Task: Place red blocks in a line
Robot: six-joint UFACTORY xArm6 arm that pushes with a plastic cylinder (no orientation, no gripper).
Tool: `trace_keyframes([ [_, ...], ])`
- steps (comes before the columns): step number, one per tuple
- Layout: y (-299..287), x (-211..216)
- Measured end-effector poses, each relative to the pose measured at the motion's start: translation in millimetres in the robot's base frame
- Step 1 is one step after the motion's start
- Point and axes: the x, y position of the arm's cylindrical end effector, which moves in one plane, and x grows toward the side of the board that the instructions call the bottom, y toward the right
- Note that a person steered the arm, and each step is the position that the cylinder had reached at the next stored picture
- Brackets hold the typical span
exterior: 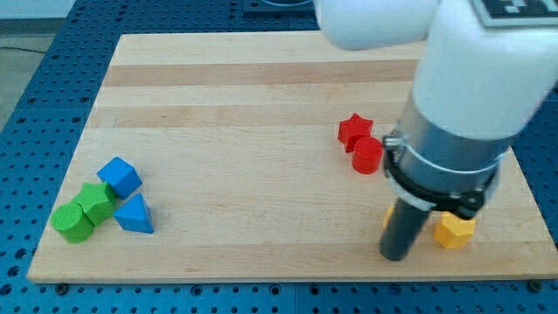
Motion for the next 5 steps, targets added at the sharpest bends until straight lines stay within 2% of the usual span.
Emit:
trace_keyframes([
  [1,-51.9,-14.5],
  [2,-44.4,-29.8],
  [3,-4.6,-63.7],
  [4,-1.4,-98.4],
  [5,50.8,-129.0],
])
